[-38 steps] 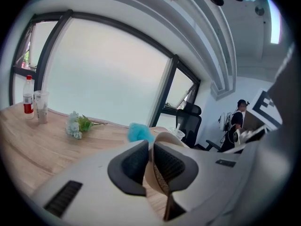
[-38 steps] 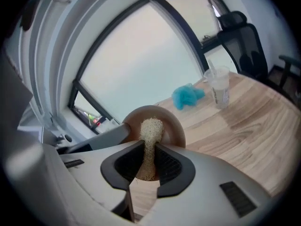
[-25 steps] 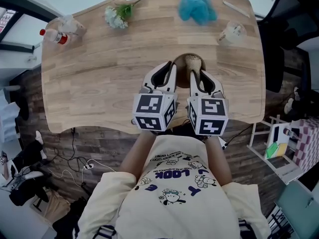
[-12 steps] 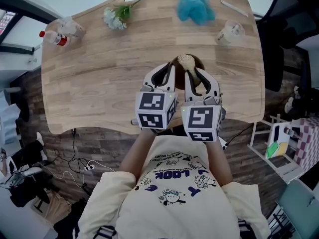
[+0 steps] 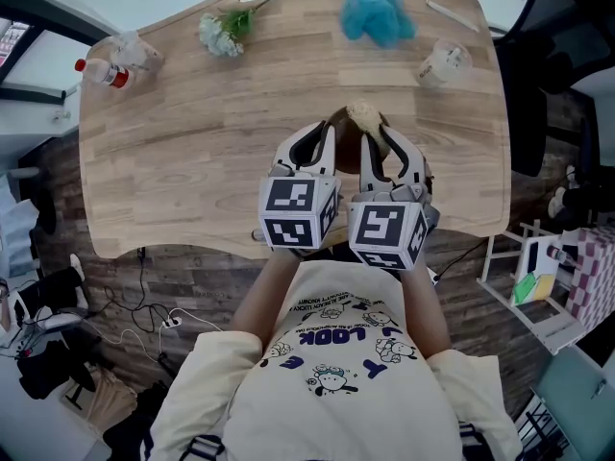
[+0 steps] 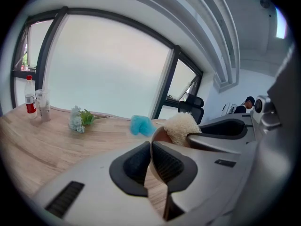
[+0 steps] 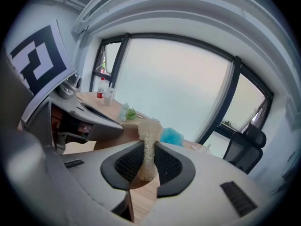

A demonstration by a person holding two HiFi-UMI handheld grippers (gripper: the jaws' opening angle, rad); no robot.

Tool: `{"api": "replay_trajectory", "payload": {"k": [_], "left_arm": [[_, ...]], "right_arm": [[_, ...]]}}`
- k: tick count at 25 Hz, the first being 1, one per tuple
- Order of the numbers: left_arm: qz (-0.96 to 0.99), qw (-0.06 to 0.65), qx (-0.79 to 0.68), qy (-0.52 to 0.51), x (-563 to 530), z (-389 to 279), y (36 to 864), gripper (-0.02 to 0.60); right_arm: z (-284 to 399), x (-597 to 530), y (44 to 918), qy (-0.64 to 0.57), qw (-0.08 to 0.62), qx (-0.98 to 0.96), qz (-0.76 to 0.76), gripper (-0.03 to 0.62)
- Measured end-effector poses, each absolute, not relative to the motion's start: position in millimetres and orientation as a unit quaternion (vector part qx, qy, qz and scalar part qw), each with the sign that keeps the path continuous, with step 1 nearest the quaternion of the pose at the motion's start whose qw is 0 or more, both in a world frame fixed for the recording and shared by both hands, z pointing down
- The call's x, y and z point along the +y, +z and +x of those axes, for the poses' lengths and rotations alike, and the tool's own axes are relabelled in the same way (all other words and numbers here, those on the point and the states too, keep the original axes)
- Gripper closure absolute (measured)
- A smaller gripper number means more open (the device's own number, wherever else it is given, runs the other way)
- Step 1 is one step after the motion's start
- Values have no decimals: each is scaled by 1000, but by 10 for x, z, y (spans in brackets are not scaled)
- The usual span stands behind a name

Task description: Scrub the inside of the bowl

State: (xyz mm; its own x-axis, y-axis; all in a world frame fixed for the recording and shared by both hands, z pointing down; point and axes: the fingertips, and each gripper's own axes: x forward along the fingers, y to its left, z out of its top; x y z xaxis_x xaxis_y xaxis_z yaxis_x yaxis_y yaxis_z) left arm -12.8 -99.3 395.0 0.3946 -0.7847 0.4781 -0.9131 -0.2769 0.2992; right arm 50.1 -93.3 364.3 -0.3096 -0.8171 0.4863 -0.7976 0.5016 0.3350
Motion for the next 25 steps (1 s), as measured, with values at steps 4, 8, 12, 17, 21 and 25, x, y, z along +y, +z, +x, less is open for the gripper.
{"api": "replay_trajectory", "payload": {"k": [4,8,12,17,21,25], "left_arm": [[787,270,-544,114,-1016,-190,3933,538],[783,268,-551,109,-1048,-233,3907,537],[782,264,-554,106,-1064,-262,3884,535],[784,262,-553,107,-1057,-227,3886,535],[786,265,-550,101,-1047,-196,3876,537],[786,265,-550,96,-1045,-185,3860,538]], "right_arm": [[536,-932,3680,-3,306,-806,507,523],[522,-921,3723,29,291,-810,508,523],[450,-859,3807,95,265,-819,500,525],[392,-771,3891,201,208,-818,497,523],[247,-758,3804,306,107,-816,479,523],[238,-798,3735,351,59,-804,476,525]]}}
